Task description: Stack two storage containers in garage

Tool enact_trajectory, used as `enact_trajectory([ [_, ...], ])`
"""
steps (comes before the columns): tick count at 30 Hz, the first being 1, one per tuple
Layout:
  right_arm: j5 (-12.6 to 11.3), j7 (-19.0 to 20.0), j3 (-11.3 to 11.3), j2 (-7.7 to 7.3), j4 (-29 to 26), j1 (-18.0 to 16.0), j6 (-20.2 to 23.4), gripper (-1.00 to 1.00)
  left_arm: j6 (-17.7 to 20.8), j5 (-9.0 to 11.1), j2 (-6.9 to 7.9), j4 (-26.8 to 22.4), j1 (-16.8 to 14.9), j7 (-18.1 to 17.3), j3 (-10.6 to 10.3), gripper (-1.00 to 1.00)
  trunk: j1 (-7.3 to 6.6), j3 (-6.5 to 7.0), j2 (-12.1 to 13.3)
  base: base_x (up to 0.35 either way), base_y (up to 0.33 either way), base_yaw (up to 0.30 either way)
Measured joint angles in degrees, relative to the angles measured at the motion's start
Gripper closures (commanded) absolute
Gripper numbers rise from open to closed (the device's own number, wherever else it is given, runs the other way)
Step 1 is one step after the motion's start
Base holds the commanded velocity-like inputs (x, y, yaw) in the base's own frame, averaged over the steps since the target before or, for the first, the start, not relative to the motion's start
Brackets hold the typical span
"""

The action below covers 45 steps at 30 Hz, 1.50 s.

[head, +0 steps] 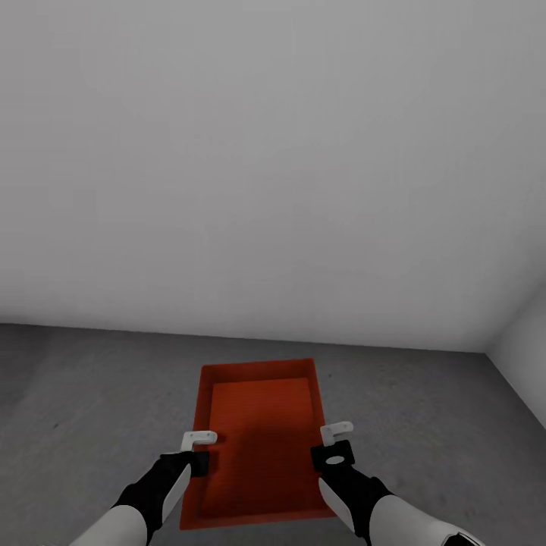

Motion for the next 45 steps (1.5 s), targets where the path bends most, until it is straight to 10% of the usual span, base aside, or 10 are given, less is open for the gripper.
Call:
enact_trajectory([
  [45, 0.1, 0.0, -0.1, 0.01, 0.0, 0.0, 0.0, 1.00, 0.0, 0.0, 0.01, -0.1, 0.0, 0.0, 0.0, 1.00, 0.00, -3.37, 0.0, 0.000, 0.000, 0.000],
])
